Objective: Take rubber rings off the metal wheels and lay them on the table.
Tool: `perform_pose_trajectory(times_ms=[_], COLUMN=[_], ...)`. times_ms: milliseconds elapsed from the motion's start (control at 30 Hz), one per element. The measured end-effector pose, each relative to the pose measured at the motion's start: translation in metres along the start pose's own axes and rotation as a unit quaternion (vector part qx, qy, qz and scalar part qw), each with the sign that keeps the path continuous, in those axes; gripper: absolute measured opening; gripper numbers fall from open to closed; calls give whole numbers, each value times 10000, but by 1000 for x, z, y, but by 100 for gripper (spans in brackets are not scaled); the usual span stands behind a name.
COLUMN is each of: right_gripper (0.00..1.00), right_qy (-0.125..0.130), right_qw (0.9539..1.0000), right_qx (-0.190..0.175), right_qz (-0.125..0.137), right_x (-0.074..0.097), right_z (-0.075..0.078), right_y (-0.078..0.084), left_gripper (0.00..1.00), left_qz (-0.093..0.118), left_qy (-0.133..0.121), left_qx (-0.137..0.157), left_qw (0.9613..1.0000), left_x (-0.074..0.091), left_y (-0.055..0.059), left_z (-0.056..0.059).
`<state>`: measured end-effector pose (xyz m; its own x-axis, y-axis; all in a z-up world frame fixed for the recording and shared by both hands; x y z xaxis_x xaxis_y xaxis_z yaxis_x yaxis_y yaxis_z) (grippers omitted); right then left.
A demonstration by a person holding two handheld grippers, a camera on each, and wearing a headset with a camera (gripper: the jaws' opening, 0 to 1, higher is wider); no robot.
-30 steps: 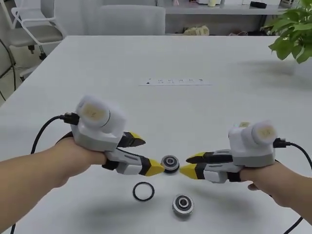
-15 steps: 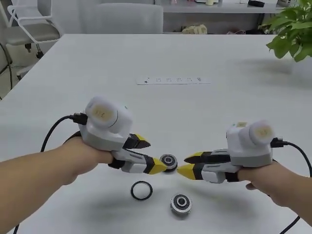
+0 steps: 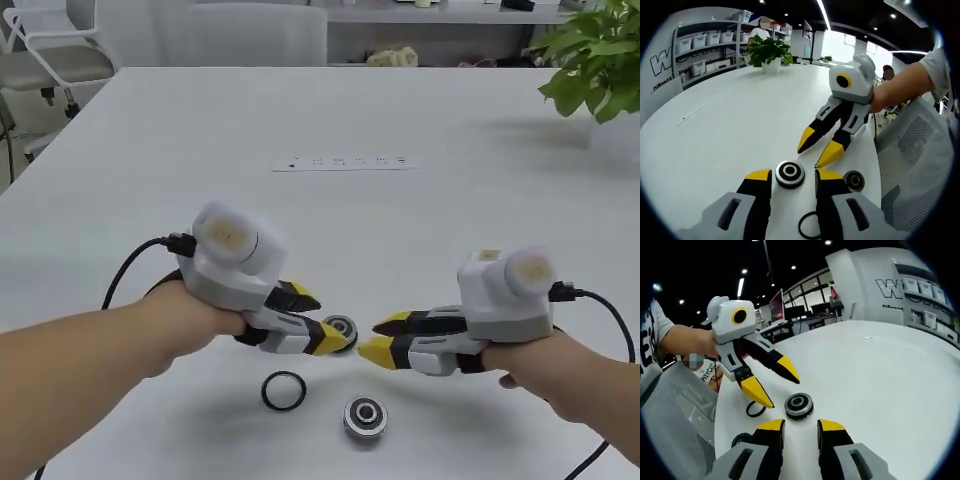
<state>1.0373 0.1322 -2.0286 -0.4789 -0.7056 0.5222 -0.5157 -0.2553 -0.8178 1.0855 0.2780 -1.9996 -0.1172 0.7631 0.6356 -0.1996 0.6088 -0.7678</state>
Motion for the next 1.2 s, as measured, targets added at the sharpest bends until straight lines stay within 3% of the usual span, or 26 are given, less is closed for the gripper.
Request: perform_pose_trajectory(times_ms=[600, 733, 800, 1200], right_gripper=[23, 23, 23, 23], right_qy=[20, 20, 16, -4], right_qw=[10000, 10000, 10000, 10000], right_qx=[-34, -42, -37, 0], right_qz=[-26, -31, -36, -51], right_x=[0, -1, -1, -3], right_z=[2, 2, 2, 1], right_y=[3, 4, 4, 3], left_gripper=[17, 15, 13, 13], left_qz=[-148, -180, -218, -101], left_qy=[-17, -73, -152, -100], left_qx=[-197, -458, -798, -511], left_qw=[9997, 9988, 9965, 9986], left_x=[-15, -16, -16, -15], left_y=[2, 1, 0, 3], left_z=[1, 4, 4, 3])
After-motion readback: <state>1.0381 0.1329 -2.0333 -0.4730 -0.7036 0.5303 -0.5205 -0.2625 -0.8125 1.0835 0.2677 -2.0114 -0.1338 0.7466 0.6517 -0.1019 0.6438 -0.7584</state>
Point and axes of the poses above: the centre of the closed fingertips' face, and the gripper's own axes: x roughly backward along the fingers, z roughly to its right, y roughly out of its underside, the point moved 8 cm from there along x, roughly backward along the fingers, and after that the axes turned 3 degrees about -z, right-handed, at the moved point
